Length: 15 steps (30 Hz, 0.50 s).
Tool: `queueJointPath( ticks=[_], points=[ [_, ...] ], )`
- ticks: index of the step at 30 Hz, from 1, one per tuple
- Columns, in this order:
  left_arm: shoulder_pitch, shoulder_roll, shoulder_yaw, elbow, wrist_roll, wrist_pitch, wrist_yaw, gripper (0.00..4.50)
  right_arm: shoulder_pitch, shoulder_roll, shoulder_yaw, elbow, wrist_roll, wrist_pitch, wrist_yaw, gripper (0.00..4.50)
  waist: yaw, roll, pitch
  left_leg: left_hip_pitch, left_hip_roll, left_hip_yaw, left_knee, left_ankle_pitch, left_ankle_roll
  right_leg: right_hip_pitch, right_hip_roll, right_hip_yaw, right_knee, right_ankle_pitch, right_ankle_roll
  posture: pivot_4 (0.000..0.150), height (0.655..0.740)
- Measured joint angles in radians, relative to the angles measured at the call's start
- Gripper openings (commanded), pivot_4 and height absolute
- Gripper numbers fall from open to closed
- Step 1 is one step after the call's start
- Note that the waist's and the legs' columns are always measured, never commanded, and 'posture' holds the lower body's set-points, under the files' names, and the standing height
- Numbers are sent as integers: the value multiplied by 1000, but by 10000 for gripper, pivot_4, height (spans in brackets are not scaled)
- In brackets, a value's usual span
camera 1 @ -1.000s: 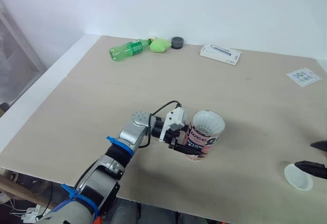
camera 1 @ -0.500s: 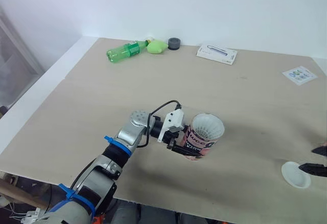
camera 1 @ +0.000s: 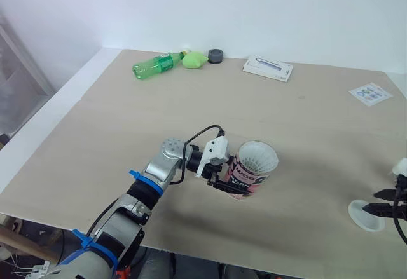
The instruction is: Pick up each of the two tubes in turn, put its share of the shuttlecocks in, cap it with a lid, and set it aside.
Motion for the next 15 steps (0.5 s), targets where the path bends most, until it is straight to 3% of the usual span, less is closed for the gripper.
queueJointPath(
  ticks=[1, 2, 5, 15],
  points=[
    [0, 0, 0, 0, 0, 0, 0, 30375, -1, 0, 1, 0, 0, -1, 1, 14229, 0, 0, 0, 0, 0, 0, 0, 0, 0, 0, 0, 0, 0, 0, 0, 1500, 7294],
    [0, 2, 0, -1, 0, 0, 0, 30375, -9, 0, 9, 6, 0, -6, 17, 8484, 0, 0, 0, 1, 0, 0, 0, 0, 0, 0, 0, 0, 0, 0, 0, 1500, 7294],
    [0, 4, 0, -1, 0, 1, 1, 30375, -18, 0, 19, 10, 0, -14, 51, 920, 0, 0, 0, 1, 0, 0, 0, 0, 0, 1, 1, 0, 0, 0, 0, 1500, 7294],
    [0, 5, 11, 0, -3, 21, 11, 30375, -44, -16, 32, -78, 38, 67, 123, 920, -1, 2, -1, 2, 1, 2, 0, 0, 0, 1, 0, 1, 0, 0, -2, 1500, 7294]
  ],
)
